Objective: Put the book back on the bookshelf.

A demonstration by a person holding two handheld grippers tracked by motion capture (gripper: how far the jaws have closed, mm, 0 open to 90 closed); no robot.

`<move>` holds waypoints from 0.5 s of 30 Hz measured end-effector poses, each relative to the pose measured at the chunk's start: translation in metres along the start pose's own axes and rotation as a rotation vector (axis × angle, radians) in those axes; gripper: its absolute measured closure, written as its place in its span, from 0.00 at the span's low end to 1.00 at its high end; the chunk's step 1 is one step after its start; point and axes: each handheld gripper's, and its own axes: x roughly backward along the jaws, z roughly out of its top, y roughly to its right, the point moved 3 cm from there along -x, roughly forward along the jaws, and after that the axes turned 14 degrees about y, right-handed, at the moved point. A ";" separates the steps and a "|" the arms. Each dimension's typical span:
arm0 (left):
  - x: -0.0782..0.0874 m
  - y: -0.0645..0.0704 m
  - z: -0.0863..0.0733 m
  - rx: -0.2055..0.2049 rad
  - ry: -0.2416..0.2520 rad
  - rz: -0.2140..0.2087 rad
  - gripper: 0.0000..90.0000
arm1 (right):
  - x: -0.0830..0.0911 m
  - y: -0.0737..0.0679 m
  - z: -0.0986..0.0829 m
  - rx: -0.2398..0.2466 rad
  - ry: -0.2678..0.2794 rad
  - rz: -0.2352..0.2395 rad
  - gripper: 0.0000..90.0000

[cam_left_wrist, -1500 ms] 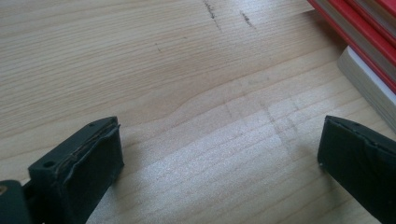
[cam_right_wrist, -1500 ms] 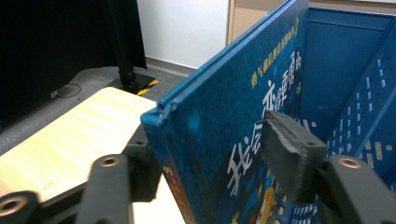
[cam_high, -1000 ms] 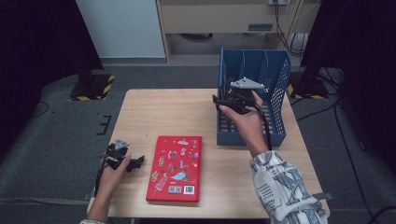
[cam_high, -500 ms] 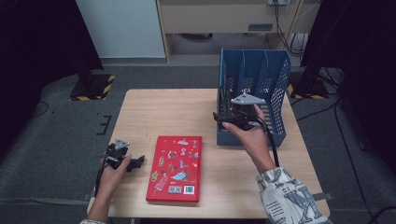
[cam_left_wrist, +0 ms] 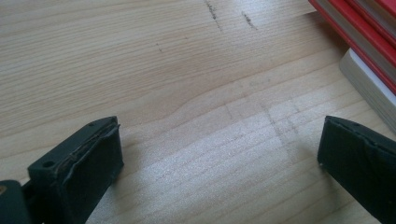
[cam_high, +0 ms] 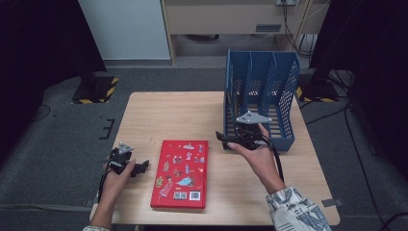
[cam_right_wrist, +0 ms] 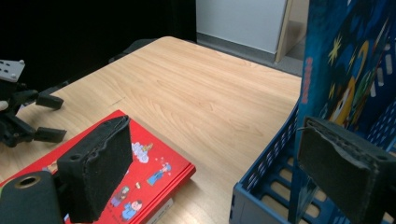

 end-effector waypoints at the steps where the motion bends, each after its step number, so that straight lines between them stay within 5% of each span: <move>1: 0.000 0.000 0.000 0.000 0.000 0.000 0.00 | 0.001 0.000 -0.002 0.003 -0.004 0.003 0.11; 15: -0.001 0.000 0.001 -0.002 0.000 -0.005 0.00 | 0.003 -0.017 -0.026 -0.004 -0.027 0.050 0.12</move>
